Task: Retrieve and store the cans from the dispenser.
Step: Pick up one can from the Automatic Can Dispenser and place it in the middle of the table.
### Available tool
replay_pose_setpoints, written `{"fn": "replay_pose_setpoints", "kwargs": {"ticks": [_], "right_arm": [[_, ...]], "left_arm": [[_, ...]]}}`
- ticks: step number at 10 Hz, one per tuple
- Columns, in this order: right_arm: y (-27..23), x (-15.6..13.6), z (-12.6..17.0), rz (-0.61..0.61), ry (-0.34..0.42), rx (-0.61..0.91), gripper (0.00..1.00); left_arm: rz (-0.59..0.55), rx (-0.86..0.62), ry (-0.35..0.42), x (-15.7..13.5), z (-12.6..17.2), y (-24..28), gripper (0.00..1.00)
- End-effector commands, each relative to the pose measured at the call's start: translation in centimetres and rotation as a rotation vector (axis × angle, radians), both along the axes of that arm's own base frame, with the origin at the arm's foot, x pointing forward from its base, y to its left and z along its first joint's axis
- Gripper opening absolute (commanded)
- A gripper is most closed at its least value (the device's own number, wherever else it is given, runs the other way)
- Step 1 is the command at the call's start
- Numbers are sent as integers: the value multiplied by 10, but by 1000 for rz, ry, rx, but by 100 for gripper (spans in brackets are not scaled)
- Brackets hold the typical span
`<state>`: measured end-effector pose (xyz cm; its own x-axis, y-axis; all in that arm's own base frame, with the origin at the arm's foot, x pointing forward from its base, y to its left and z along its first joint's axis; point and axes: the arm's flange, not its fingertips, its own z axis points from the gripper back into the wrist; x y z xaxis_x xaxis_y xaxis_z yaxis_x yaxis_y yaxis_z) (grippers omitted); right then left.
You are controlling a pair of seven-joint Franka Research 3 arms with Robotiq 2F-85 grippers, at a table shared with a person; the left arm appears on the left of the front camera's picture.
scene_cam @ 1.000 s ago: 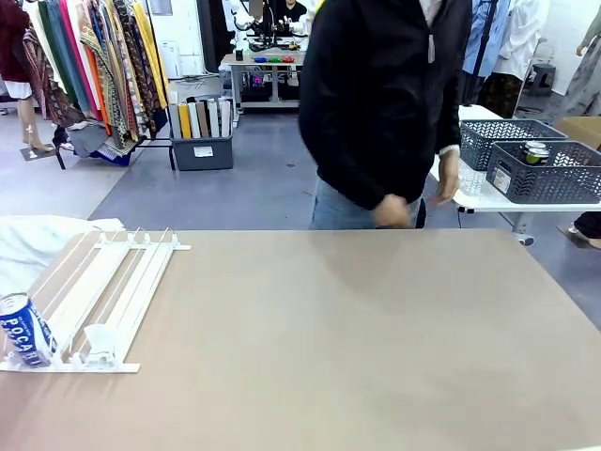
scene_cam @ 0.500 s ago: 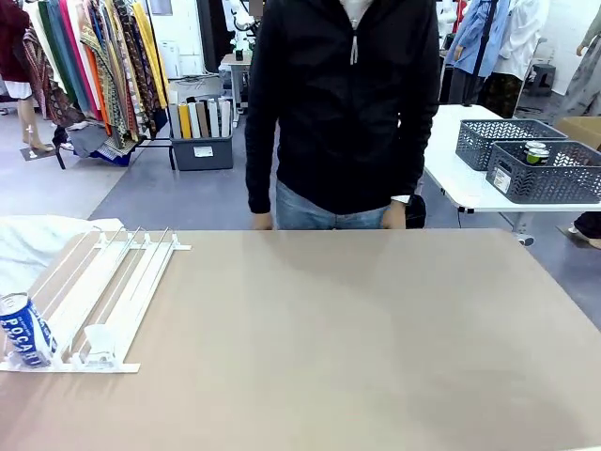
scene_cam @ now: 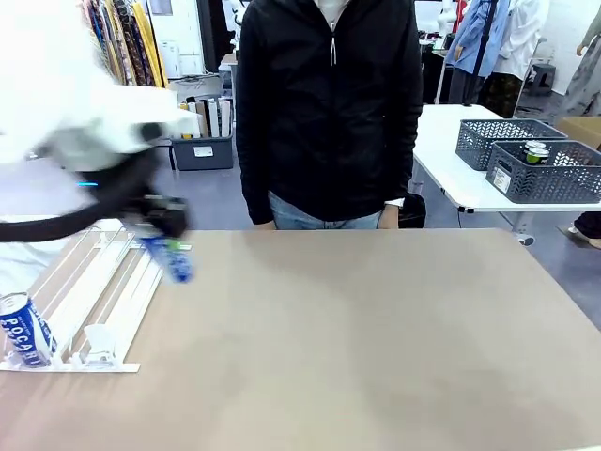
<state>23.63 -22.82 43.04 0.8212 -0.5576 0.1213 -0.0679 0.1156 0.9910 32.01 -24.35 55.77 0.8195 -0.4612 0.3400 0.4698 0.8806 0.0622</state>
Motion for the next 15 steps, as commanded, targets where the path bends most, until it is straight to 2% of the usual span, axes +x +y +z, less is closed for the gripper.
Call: {"fn": "replay_pose_setpoints", "kwargs": {"ticks": [1,2,3,4,5,7,10,12,15], "right_arm": [[-1,-3,0,14,-15,-22,100],[-1,-3,0,14,-15,-22,100],[-1,-3,0,14,-15,-22,100],[-1,-3,0,14,-15,-22,100],[-1,-3,0,14,-15,-22,100],[-1,-3,0,14,-15,-22,100],[-1,-3,0,14,-15,-22,100],[-1,-3,0,14,-15,-22,100],[-1,-3,0,14,-15,-22,100]], "left_arm": [[-135,-24,83,69,-12,-82,0],[-188,-22,108,76,-34,-121,0],[-289,17,225,86,-67,-161,0],[-305,62,290,93,-94,-180,0],[-298,103,314,99,-111,-185,0],[-267,125,279,109,-130,-183,0],[-271,109,269,120,-151,-179,0],[-269,103,249,122,-157,-179,0],[-254,97,257,125,-160,-179,0]]}}
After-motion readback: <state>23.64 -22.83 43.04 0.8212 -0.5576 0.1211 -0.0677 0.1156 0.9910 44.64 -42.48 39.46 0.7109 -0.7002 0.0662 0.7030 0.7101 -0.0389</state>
